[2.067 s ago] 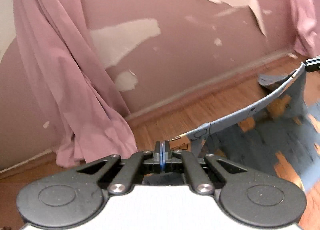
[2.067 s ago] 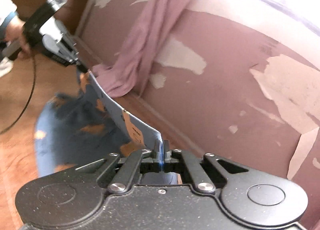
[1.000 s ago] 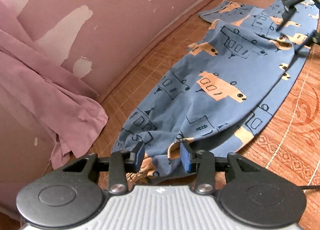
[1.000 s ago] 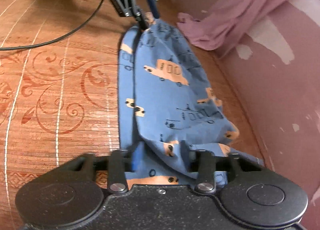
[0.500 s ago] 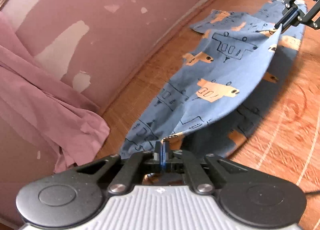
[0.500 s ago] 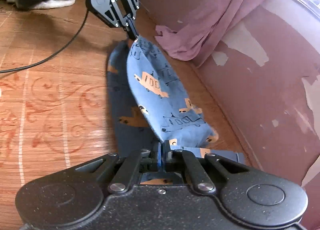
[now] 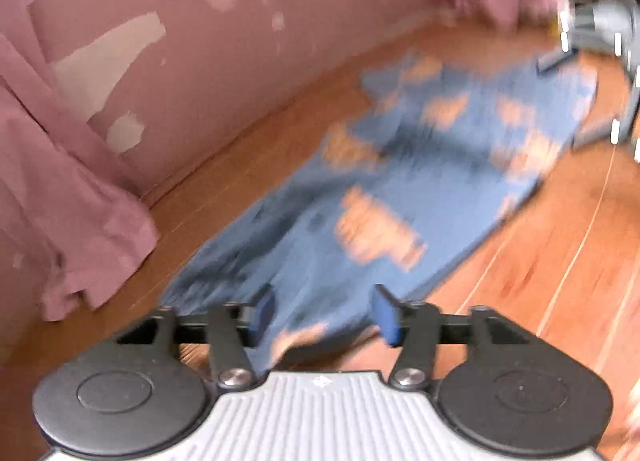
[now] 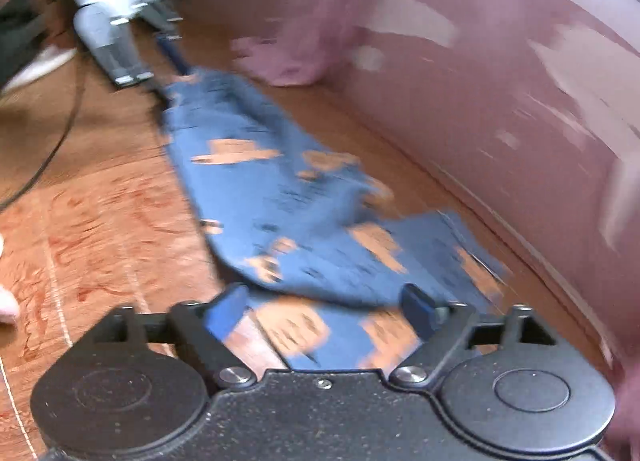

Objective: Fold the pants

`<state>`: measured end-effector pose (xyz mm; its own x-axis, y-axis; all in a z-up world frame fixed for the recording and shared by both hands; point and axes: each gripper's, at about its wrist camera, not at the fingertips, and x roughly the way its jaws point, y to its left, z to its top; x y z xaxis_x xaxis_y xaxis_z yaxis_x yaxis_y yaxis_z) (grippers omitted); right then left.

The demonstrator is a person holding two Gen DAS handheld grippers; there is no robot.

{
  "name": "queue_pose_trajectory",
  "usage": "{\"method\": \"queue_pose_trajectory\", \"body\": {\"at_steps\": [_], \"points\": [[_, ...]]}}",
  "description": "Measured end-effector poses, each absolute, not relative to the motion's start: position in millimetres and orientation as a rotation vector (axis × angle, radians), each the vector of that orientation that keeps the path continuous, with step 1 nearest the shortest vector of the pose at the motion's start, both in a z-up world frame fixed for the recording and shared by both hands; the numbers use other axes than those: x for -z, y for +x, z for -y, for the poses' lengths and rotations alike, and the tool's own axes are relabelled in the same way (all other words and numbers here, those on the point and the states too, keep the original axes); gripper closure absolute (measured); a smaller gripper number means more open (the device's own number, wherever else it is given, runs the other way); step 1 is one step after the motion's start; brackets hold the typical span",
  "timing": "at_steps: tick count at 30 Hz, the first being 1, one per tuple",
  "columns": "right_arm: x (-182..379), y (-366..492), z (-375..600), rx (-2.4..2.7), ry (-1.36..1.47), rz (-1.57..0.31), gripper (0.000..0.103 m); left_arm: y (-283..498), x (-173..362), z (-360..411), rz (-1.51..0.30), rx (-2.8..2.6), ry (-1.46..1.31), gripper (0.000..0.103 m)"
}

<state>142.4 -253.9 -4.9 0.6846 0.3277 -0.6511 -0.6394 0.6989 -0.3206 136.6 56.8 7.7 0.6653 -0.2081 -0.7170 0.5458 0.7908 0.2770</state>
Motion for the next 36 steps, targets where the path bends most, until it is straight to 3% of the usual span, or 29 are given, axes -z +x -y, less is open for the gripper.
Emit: {"method": "queue_pose_trajectory", "body": {"at_steps": [2,4,12,18,21,22,23,24,26,28,36], "points": [[-4,143,277,-0.474,-0.497,-0.619,0.001,140,-16,-35,-0.694,0.497,0.395,0.021],[-14,144,304,-0.369,-0.397,-0.649,0.001,148,-19,-9,-0.670,0.554,0.268,0.012],[-48,157,386,-0.202,-0.101,-0.722,0.001,214,-2,86,-0.691,0.673,-0.007,0.011],[-46,216,418,-0.237,0.090,-0.781,0.001,265,37,79,-0.876,0.553,-0.212,0.015],[-38,272,414,-0.297,0.180,-0.853,0.010,271,49,65,-0.930,0.508,-0.298,0.024],[-34,292,408,-0.311,0.210,-0.884,0.013,274,52,62,-0.953,0.501,-0.309,0.033],[-31,314,399,-0.316,0.237,-0.921,0.024,276,56,59,-0.980,0.500,-0.330,0.047],[-28,333,390,-0.311,0.251,-0.955,0.037,278,60,58,-1.003,0.500,-0.351,0.052],[-23,371,365,-0.294,0.256,-1.021,0.050,281,62,54,-1.020,0.498,-0.382,0.063],[-17,406,334,-0.287,0.248,-1.092,0.051,283,64,50,-1.048,0.510,-0.429,0.067],[10,484,239,-0.152,0.127,-1.294,0.051,284,79,30,-1.075,0.516,-0.613,0.068]]}}
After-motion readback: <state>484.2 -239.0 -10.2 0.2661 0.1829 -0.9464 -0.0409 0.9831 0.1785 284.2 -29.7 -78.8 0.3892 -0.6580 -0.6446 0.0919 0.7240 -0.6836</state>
